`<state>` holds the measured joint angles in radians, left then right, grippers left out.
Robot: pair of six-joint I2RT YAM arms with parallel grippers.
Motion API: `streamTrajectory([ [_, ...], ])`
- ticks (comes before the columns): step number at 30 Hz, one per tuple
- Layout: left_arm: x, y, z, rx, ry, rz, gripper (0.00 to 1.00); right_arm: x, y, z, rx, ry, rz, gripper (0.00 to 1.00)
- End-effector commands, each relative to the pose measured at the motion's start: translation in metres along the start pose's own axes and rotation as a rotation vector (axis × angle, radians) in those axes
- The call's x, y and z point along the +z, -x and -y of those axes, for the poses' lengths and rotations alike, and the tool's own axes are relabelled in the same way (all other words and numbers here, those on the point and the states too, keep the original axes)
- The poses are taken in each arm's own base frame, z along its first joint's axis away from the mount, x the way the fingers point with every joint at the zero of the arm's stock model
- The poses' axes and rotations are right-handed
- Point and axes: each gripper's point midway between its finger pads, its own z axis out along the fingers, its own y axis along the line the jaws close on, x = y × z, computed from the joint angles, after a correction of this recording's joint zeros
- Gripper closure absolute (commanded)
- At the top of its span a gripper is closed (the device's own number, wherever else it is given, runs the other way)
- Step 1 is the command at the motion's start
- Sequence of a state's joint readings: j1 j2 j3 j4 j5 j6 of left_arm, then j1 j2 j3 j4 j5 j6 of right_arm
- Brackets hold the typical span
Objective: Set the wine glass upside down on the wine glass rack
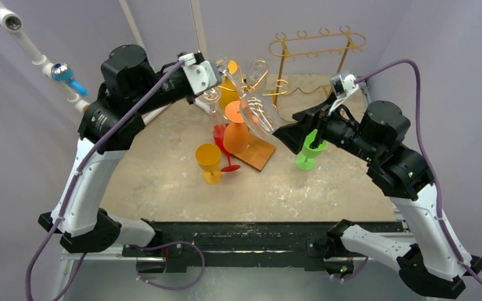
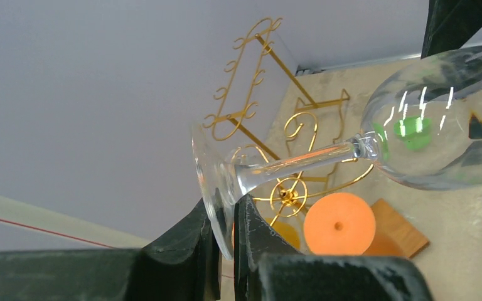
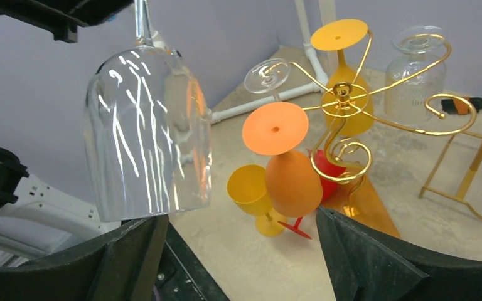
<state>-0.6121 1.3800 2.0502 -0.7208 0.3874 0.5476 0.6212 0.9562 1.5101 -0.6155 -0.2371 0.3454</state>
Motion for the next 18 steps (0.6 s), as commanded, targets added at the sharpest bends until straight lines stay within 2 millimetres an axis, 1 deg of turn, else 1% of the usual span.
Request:
streamTrajectory([
  [1,-0.027,0.028,-0.019,0.305,0.079,0.048,1.00,-0.023,0.009,-0.007,-0.087,0.004,-0.008,0.01],
  [4,-0.036,0.032,-0.022,0.390,0.101,0.055,1.00,-0.035,0.011,-0.009,-0.114,0.002,-0.012,0.01],
  [6,-0.039,0.032,-0.020,0.430,0.097,0.055,1.00,-0.039,0.017,-0.017,-0.128,0.035,-0.001,0.01],
  [7,-0.040,0.033,-0.019,0.443,0.091,0.061,1.00,-0.038,0.023,-0.025,-0.136,0.074,0.014,0.01],
  [9,-0.043,0.035,-0.010,0.486,0.057,0.087,1.00,-0.028,0.029,-0.037,-0.128,0.142,0.022,0.01],
  [13,-0.049,0.044,-0.001,0.561,0.046,0.157,1.00,0.003,0.033,-0.054,-0.105,0.269,-0.024,0.01],
  [16,-0.052,0.049,0.002,0.589,0.043,0.184,1.00,0.022,0.028,-0.059,-0.096,0.335,-0.063,0.01],
  [18,-0.054,0.053,0.004,0.608,0.044,0.201,1.00,0.029,0.026,-0.064,-0.095,0.379,-0.074,0.01],
])
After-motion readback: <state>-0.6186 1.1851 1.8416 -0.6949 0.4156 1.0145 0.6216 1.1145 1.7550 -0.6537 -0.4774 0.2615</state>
